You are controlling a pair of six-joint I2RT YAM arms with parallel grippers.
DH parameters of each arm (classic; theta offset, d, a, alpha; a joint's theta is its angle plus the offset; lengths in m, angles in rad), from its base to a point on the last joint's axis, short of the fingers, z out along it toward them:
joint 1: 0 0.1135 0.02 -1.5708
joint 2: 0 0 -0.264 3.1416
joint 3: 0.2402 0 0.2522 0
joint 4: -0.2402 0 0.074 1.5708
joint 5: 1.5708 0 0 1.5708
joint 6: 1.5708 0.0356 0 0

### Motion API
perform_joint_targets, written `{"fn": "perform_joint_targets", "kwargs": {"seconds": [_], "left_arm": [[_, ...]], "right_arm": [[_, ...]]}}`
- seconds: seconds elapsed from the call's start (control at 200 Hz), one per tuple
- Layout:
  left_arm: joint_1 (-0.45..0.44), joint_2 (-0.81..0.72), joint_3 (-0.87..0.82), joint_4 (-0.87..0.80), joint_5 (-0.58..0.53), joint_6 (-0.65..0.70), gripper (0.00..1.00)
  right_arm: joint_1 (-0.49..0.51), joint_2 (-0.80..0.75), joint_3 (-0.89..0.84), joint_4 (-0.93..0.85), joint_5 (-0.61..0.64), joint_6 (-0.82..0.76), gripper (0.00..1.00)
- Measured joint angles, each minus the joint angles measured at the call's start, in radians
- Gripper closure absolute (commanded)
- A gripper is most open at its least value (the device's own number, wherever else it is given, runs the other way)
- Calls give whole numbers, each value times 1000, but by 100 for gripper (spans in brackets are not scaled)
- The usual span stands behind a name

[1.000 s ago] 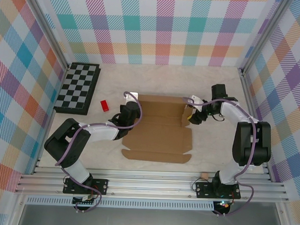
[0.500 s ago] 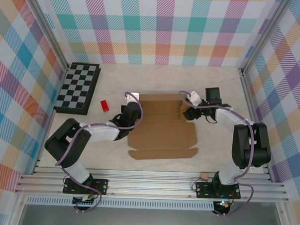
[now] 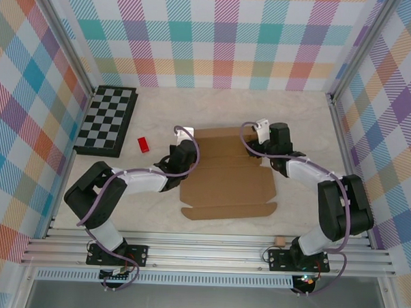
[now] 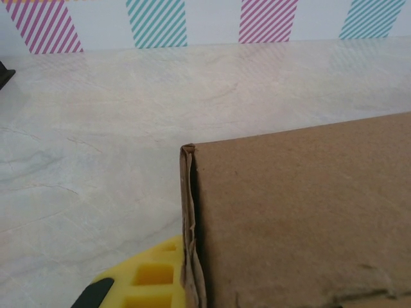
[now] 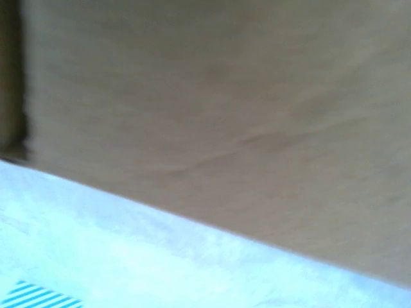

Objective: Fold the paper box

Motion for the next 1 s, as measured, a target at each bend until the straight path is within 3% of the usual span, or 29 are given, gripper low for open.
{"fn": "perform_joint_targets", "kwargs": {"seconds": [0.11, 0.195, 0.29, 0.435, 0.605, 1.0], "left_arm": [[-1, 0, 3, -14, -11, -19, 100], [-3, 0, 8, -23, -19, -30, 100], [-8, 0, 16, -43, -26, -41, 100], [-16, 7, 35, -72, -47, -45, 100], [-18, 20, 71, -133, -82, -56, 100], [-29, 31, 97, -170, -95, -71, 100]], "right_arm": [[20, 1, -1, 34, 79, 71, 66], [40, 6, -1, 37, 148, 111, 69], [55, 13, 0, 23, 191, 139, 61], [60, 13, 0, 0, 157, 138, 39], [44, -41, -15, -60, 47, 79, 31], [-135, -267, -93, -206, -406, -63, 20]]}}
